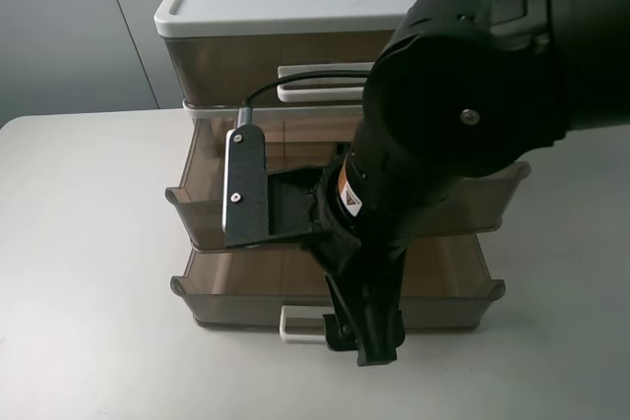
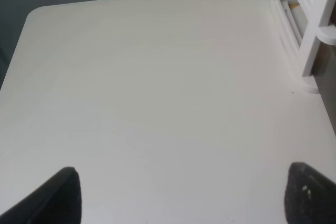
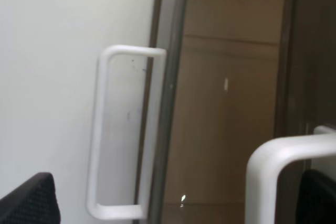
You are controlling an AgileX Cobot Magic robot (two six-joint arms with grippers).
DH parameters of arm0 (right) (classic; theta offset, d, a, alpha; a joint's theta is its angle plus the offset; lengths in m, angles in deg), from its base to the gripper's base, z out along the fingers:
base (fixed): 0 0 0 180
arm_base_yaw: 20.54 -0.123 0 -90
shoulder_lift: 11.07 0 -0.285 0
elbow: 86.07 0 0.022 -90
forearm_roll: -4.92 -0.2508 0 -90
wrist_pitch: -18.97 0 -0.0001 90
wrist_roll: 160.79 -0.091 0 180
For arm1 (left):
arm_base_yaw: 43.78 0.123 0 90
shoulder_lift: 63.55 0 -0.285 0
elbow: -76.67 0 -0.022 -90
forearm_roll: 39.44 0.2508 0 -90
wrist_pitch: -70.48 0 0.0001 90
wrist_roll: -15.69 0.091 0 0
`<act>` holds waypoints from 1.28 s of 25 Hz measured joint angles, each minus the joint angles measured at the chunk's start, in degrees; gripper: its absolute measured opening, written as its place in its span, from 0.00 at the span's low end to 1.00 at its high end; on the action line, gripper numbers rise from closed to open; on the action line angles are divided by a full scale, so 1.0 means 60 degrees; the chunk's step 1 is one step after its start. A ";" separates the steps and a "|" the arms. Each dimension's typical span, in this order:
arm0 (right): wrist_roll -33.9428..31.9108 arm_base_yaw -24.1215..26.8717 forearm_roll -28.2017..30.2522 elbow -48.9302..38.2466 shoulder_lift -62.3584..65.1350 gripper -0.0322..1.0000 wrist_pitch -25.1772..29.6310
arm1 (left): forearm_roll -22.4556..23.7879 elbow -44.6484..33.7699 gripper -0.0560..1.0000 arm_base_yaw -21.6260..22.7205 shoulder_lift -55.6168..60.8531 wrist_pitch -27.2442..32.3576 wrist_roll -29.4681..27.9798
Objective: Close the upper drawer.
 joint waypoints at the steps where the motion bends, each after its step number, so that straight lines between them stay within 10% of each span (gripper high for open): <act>1: 0.0020 0.0063 0.0111 0.0000 0.0004 0.69 -0.0020 | 0.0000 0.0000 0.75 0.0000 0.0000 0.0000 0.0000; 32: 0.0295 0.0842 0.1241 0.0000 -0.0588 0.69 -0.2315 | 0.0000 0.0000 0.75 0.0000 0.0000 0.0000 0.0000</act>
